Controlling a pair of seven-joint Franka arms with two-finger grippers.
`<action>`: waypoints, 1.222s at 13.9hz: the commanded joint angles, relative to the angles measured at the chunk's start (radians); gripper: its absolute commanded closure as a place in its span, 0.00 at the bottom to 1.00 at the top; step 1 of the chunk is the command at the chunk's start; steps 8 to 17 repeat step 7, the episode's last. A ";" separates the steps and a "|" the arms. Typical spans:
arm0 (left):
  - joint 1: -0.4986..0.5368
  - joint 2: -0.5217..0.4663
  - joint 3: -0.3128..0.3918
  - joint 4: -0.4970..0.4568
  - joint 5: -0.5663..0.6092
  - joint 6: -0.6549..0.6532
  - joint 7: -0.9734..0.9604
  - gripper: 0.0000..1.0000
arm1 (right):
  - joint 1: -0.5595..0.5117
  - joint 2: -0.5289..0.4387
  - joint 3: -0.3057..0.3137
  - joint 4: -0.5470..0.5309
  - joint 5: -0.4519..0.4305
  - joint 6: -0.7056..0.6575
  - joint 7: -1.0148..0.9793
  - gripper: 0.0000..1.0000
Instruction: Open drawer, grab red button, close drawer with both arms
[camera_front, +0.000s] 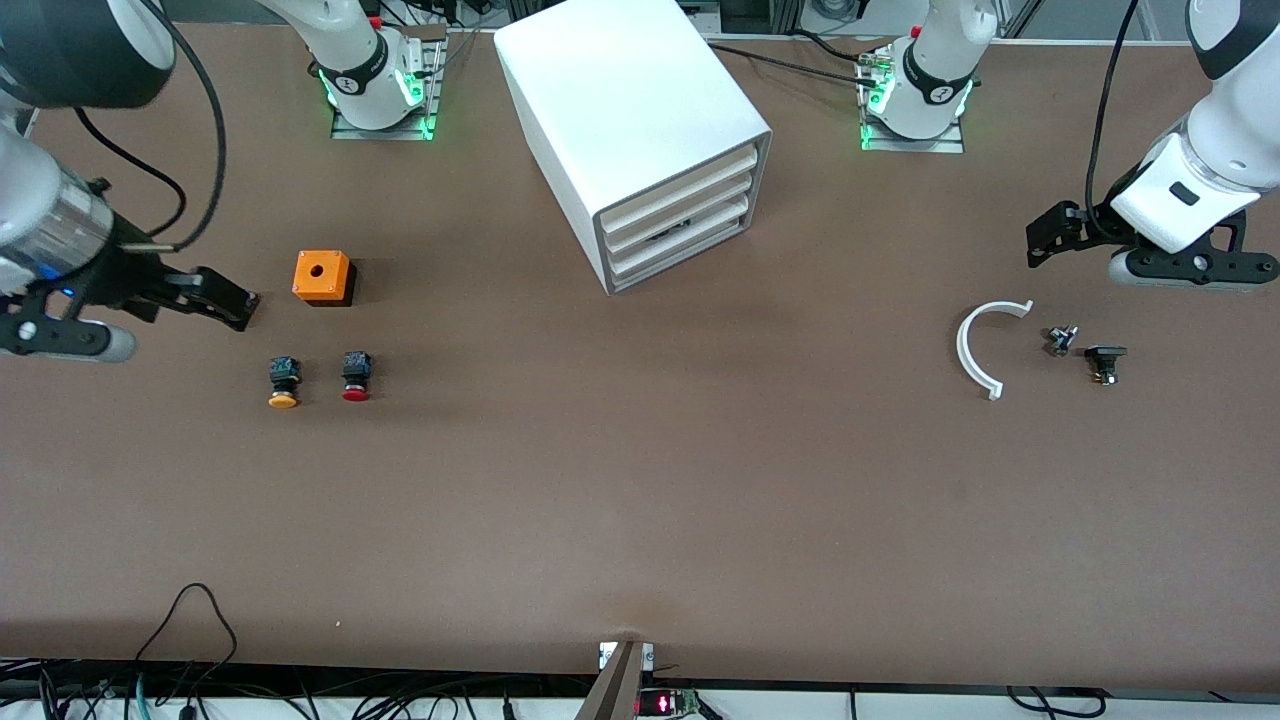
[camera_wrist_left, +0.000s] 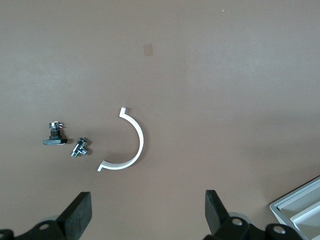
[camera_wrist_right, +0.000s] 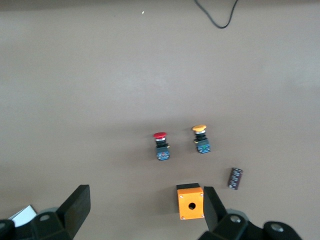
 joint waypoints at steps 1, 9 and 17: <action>-0.006 0.018 0.003 0.027 0.024 -0.004 0.021 0.00 | -0.039 0.006 0.013 0.016 -0.013 -0.017 -0.061 0.00; -0.006 0.019 0.005 0.029 0.024 -0.004 0.018 0.00 | -0.134 -0.029 0.016 0.007 -0.007 -0.060 -0.064 0.00; -0.006 0.019 0.005 0.029 0.024 -0.004 0.018 0.00 | -0.134 -0.029 0.016 0.007 -0.007 -0.060 -0.064 0.00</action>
